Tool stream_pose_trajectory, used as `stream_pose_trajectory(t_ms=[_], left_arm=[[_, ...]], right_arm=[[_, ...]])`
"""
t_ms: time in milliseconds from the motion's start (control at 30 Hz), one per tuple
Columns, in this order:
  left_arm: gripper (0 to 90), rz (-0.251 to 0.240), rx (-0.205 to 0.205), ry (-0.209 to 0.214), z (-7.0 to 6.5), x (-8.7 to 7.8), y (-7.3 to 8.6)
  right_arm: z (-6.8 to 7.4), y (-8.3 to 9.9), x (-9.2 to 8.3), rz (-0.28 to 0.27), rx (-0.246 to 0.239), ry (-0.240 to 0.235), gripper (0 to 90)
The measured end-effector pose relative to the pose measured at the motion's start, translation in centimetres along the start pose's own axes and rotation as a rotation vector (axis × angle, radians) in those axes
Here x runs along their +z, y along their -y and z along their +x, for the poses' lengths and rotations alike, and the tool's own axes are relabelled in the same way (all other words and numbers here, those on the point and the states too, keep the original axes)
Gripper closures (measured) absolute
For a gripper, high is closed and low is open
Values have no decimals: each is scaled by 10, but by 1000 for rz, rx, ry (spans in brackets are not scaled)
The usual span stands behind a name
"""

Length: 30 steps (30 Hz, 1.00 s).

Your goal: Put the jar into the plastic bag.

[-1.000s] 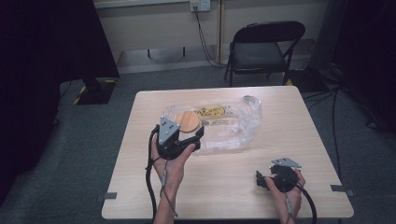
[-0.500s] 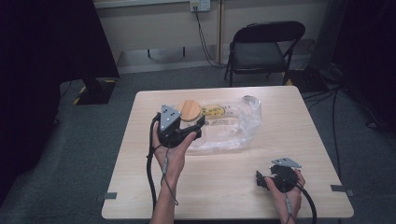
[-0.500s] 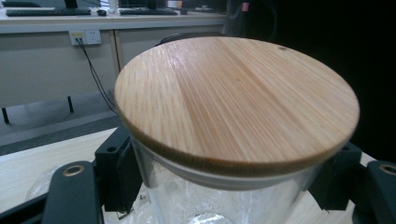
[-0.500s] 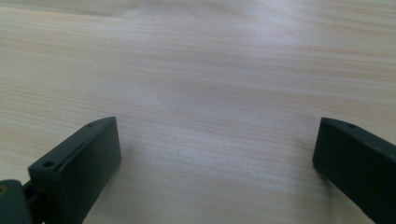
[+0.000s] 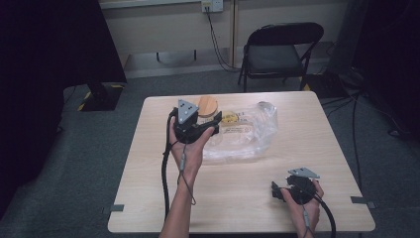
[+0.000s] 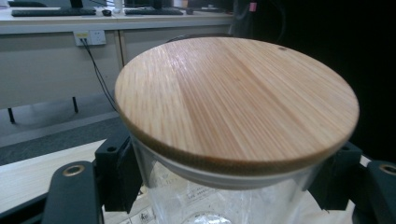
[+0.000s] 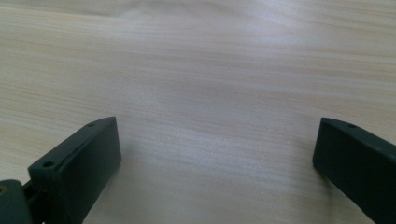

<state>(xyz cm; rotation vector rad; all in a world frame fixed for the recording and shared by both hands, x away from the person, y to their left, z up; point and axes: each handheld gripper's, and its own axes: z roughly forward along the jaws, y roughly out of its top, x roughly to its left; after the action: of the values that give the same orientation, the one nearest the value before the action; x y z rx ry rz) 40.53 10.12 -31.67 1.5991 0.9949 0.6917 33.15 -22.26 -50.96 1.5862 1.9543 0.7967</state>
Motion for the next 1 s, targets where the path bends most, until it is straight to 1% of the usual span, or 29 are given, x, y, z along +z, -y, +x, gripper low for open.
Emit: stream_pose_trajectory(t_ms=[133,267,467,633,733,800,833,900,967,1000], left_arm=[[254,4,10,-5,1,10,-2],[254,17,8,-12,3,20,-2],[253,28,4,-24,8,33,2],[253,39,-6,-34,9,43,7],[254,52,1,-41,9,48,10],[254,61,11,-57,8,52,12],[254,66,16,-59,7,55,13],[254,70,13,-55,7,59,15],[254,77,18,-65,7,64,16],[254,80,19,-63,7,66,17]], right_arm=[[0,0,0,0,0,0,2],[0,0,0,0,0,0,2],[0,0,0,0,0,0,2],[0,0,0,0,0,0,2],[0,0,0,0,0,0,2],[0,0,0,0,0,0,2],[0,0,0,0,0,0,2],[0,0,0,0,0,0,2],[0,0,0,-1,-2,0,2],[0,0,0,0,-1,0,2]])
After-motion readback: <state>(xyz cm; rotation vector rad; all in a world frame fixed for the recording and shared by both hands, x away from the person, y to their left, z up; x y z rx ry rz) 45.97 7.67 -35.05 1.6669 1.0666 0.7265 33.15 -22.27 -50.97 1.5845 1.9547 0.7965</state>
